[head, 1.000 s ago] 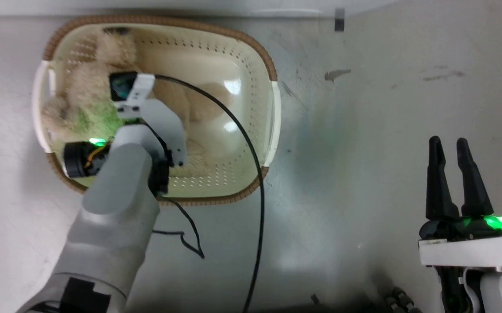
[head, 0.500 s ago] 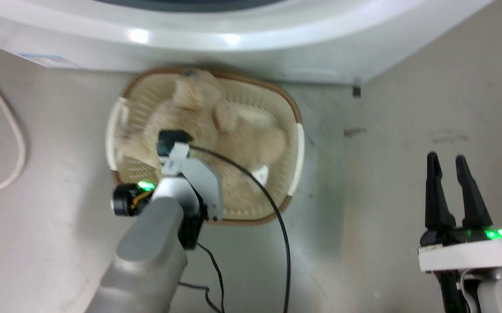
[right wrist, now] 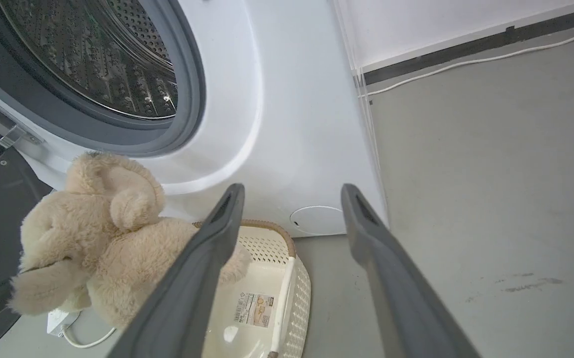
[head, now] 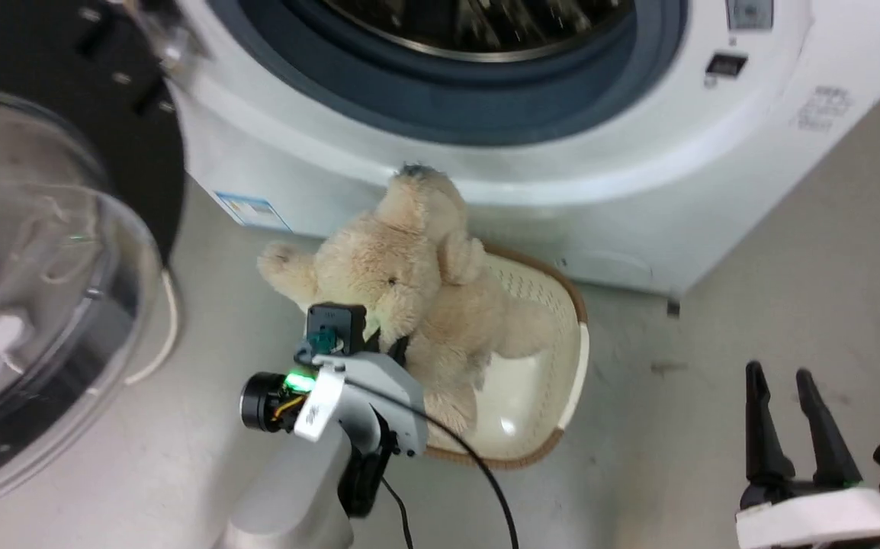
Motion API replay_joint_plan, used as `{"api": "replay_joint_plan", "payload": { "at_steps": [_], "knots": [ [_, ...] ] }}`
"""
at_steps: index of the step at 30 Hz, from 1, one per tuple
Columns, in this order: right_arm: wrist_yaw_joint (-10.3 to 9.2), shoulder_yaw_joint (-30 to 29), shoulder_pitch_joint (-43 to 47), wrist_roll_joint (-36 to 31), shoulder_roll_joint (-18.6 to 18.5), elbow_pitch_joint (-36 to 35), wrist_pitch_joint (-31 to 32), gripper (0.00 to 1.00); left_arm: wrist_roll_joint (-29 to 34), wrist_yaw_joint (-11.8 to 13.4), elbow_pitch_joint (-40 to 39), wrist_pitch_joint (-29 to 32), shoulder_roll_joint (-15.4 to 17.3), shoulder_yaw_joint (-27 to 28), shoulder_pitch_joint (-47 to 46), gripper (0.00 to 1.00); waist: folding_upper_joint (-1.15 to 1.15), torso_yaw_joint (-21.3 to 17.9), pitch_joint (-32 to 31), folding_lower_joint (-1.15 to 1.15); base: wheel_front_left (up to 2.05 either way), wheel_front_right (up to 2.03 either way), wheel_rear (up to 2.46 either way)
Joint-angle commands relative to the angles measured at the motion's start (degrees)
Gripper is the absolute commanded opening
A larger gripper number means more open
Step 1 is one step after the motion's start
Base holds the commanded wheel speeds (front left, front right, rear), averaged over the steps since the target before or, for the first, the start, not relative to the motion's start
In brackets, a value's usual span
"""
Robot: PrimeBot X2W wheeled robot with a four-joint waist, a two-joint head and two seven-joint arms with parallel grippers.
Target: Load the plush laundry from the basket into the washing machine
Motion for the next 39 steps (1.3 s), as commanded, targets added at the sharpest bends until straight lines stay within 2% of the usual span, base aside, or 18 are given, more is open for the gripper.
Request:
{"api": "replay_joint_plan", "payload": {
  "at_steps": [1,9,18,26,39],
  "knots": [
    [0.05,-0.07,1.05,-0.32,-0.14,0.31,-0.23,1.0,-0.43,-0.45,-1.34,-1.75,-0.08,-0.32,0.75,0.0,0.0,2.27,-4.43,0.02,0.0,0.0,0.0],
    [0.05,0.19,3.85,-0.66,-0.14,0.93,-0.23,1.0,0.25,-1.15,-6.14,-9.18,1.4,0.04,3.28,0.0,0.0,1.86,-9.44,0.02,0.0,0.0,0.0],
    [0.05,0.43,4.63,-1.45,-0.14,0.2,-0.23,1.0,3.32,-1.29,-10.54,-11.66,3.76,1.18,3.03,0.0,0.0,0.47,-10.0,0.02,0.0,0.0,0.0],
    [0.05,0.78,3.61,-2.59,-0.14,-1.27,-0.23,1.0,4.77,-1.89,-12.86,-11.82,3.99,5.95,-1.09,0.0,0.0,-1.82,-5.97,0.02,0.0,0.0,0.0],
    [0.05,0.97,-0.12,-2.84,-0.14,-3.29,-0.23,1.0,8.09,-4.05,-9.01,-11.83,5.3,11.6,-15.94,0.0,0.0,-5.71,2.93,0.02,0.0,0.0,0.0]
  ]
}}
